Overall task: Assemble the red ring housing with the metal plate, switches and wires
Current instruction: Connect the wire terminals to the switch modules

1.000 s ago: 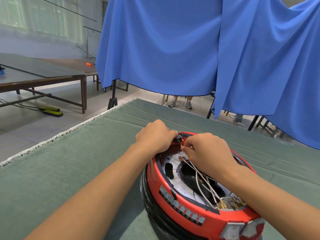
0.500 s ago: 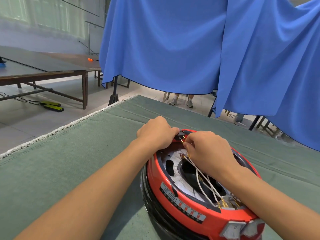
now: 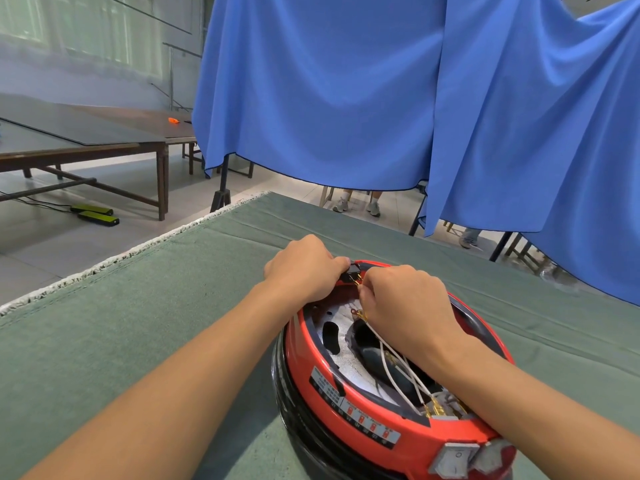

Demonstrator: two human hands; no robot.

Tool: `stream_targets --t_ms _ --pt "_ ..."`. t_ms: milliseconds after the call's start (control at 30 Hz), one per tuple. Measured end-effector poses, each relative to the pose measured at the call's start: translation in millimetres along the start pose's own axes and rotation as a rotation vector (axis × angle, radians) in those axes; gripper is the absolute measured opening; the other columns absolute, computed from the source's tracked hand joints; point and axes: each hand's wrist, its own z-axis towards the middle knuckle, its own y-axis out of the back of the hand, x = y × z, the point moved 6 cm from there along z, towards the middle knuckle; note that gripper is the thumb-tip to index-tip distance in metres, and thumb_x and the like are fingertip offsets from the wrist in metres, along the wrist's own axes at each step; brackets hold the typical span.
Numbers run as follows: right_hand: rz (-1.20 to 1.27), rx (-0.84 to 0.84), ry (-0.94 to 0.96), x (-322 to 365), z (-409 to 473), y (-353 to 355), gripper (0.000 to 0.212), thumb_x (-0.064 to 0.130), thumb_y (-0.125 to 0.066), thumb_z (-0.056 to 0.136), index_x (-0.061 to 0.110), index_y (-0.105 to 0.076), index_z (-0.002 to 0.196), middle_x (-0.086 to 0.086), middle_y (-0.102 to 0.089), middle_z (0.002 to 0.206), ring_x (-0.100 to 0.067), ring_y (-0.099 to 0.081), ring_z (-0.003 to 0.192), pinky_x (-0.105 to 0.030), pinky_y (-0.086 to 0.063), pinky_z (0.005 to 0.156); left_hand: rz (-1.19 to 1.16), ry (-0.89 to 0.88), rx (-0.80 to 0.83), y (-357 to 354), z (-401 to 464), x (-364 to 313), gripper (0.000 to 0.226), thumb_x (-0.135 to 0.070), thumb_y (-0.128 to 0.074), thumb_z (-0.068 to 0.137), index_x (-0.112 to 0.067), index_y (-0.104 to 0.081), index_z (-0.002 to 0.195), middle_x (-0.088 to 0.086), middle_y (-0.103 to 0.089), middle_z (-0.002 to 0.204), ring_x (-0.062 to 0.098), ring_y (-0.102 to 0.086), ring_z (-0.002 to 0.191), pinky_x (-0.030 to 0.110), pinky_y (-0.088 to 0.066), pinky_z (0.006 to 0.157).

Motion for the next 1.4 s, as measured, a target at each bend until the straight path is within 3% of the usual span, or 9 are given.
stream_targets --t_ms 133,267,500,633,833,1067,1400 --pt "0.024 -0.001 -0.003 -1 0 -2 0.024 0.028 -0.041 0.095 0.018 -0.063 0.093 -0.003 -0.068 0.093 -0.026 -0.063 0.082 -0.028 -0.034 0.059 -0.006 0.007 0.013 0 0 0 0.049 -0.049 -0.054 0.088 -0.017 -0.05 0.052 0.013 -0.056 0.067 0.034 -0.062 0.086 0.032 -0.04 0.066" --pt "0.024 -0.012 0.005 1 1 -2 0.021 0.028 -0.044 0.095 0.019 -0.063 0.097 -0.002 -0.067 0.094 -0.025 -0.063 0.084 -0.028 -0.033 0.059 -0.003 0.008 0.011 -1 0 0 0.047 -0.05 -0.053 0.089 -0.017 -0.049 0.054 0.015 -0.062 0.081 0.035 -0.062 0.088 0.033 -0.042 0.068" --pt "-0.003 -0.038 0.016 0 1 -3 0.022 0.034 -0.044 0.096 0.022 -0.063 0.097 0.002 -0.066 0.096 -0.026 -0.063 0.087 -0.029 -0.034 0.059 0.013 0.002 0.004 0 0 0 0.047 -0.049 -0.053 0.089 -0.017 -0.051 0.055 0.015 -0.061 0.078 0.034 -0.061 0.087 0.033 -0.041 0.068" --pt "0.001 -0.077 0.001 -2 0 1 0.023 0.035 -0.044 0.096 0.021 -0.062 0.095 0.002 -0.061 0.095 -0.029 -0.063 0.084 -0.029 -0.033 0.058 0.026 0.0 0.015 0 0 0 0.044 -0.05 -0.052 0.089 -0.017 -0.058 0.059 0.008 -0.051 0.063 0.033 -0.061 0.085 0.034 -0.044 0.07" --pt "0.016 -0.042 0.03 0 0 -2 0.02 0.034 -0.045 0.096 0.02 -0.059 0.098 0.001 -0.062 0.1 -0.028 -0.062 0.086 -0.029 -0.03 0.059 0.021 0.003 0.027 -1 -1 -1 0.045 -0.049 -0.052 0.089 -0.018 -0.054 0.056 0.003 -0.048 0.06 0.032 -0.062 0.083 0.033 -0.043 0.069" --pt "0.034 -0.029 0.046 0 1 -5 0.022 0.034 -0.046 0.096 0.018 -0.06 0.096 -0.001 -0.061 0.096 -0.026 -0.061 0.084 -0.029 -0.032 0.06 0.014 0.001 0.01 -1 0 0 0.042 -0.049 -0.052 0.089 -0.016 -0.055 0.064 0.016 -0.067 0.089 0.034 -0.062 0.088 0.036 -0.047 0.074" --pt "0.047 0.003 0.085 3 2 -6 0.019 0.028 -0.048 0.097 0.014 -0.06 0.102 -0.004 -0.06 0.099 -0.027 -0.062 0.084 -0.03 -0.036 0.062 0.029 -0.001 0.0 1 0 0 0.043 -0.049 -0.052 0.089 -0.017 -0.053 0.06 0.015 -0.063 0.081 0.034 -0.062 0.088 0.034 -0.045 0.07"
